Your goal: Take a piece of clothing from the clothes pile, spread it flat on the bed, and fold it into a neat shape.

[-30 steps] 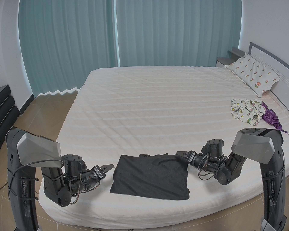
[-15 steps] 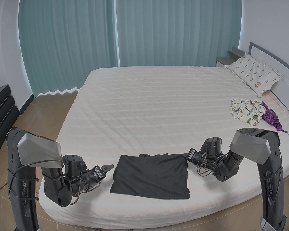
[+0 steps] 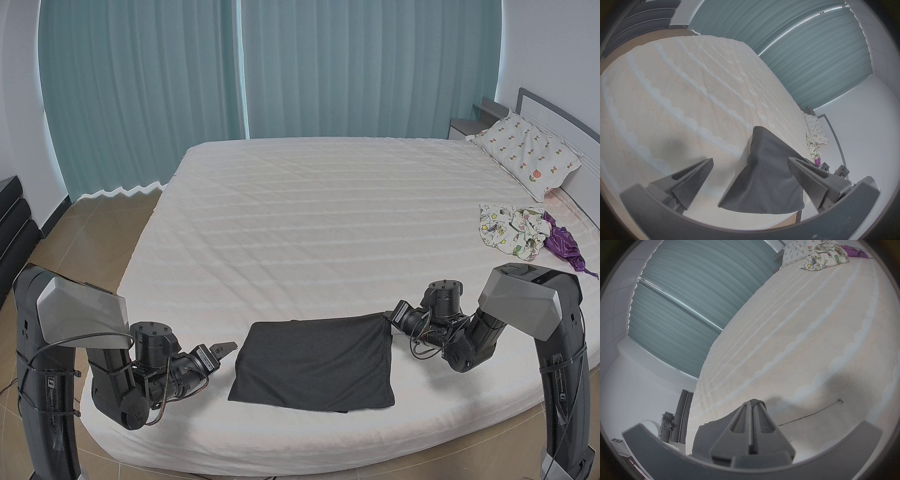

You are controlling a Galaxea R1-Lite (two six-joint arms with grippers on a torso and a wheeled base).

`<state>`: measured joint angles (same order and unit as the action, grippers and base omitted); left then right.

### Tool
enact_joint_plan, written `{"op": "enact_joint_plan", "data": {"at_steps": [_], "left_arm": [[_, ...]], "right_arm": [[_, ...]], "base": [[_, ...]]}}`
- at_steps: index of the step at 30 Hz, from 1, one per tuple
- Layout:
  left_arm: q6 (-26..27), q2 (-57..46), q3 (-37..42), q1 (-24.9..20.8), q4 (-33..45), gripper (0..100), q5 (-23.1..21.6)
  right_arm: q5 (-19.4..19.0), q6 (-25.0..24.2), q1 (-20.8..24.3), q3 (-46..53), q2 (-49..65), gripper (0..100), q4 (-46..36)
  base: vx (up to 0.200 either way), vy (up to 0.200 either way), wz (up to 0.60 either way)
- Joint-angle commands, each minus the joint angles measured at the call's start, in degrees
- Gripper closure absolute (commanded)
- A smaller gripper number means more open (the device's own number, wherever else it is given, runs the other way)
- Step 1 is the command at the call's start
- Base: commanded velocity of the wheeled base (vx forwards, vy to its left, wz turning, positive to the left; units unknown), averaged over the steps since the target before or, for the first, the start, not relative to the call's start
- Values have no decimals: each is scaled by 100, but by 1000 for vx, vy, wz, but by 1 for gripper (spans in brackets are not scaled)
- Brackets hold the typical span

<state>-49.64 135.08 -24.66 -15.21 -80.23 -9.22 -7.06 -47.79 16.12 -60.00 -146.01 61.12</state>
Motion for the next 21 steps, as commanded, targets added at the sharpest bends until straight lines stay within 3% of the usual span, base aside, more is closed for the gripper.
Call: {"op": "enact_joint_plan", "data": {"at_steps": [1, 8, 9, 21], "left_arm": [[-2, 9, 5, 1, -2, 0, -1], [-2, 9, -4, 1, -2, 0, -1], [-2, 9, 5, 1, -2, 0, -1], [-46, -26, 23, 36, -2, 0, -28]], "right_arm": [[11, -3, -38, -12, 2, 100, 5], [11, 24, -38, -3, -16, 100, -65], [11, 24, -38, 6, -7, 0, -74], [161, -29, -214, 235, 318, 0, -13]], "base": [[0, 0, 0], [0, 0, 0], [0, 0, 0], [0, 0, 0]]}}
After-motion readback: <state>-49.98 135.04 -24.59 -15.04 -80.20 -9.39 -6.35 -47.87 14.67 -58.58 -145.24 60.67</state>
